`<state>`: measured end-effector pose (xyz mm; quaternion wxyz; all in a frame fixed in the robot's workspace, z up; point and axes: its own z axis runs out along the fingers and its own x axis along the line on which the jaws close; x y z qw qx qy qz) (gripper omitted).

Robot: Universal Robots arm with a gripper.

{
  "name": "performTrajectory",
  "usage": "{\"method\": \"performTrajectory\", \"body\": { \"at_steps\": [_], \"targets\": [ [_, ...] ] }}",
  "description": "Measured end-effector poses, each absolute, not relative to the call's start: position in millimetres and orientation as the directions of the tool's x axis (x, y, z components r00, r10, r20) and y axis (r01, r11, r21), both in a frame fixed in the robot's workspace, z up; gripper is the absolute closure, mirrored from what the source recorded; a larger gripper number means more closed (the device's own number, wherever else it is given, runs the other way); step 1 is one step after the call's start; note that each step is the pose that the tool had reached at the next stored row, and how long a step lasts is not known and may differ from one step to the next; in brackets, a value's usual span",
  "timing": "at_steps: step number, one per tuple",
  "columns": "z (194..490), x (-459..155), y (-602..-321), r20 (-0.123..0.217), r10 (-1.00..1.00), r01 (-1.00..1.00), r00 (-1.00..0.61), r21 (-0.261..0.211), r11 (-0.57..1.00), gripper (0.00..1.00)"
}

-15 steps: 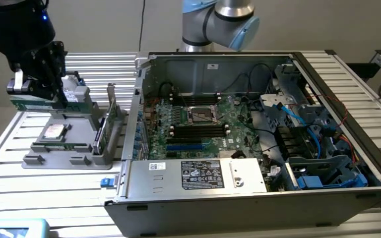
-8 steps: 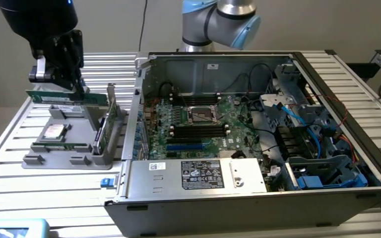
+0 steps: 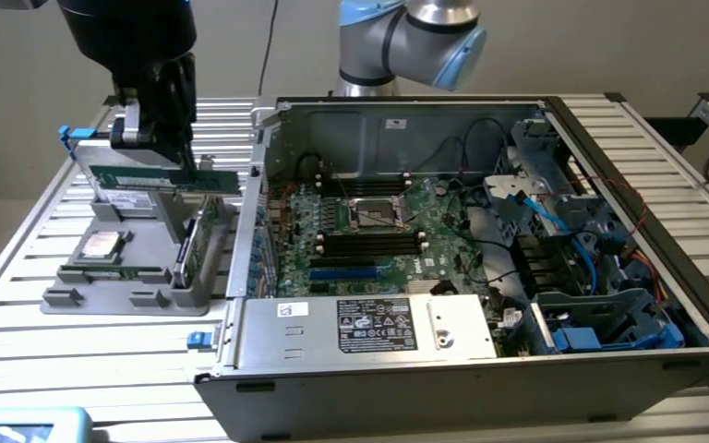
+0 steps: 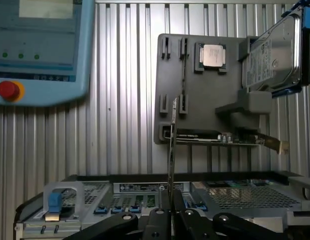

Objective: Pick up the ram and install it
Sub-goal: 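Pick up the ram and move it above insertion slot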

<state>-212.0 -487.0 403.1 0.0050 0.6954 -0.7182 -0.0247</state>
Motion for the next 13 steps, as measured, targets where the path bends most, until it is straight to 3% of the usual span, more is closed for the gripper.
{"method": "performTrajectory", "body": {
  "at_steps": [13],
  "targets": [
    [403.1,-152.7,-487.0,-0.027,-0.999,-0.999,-0.031,0.043,0.03,0.86]
  ]
}}
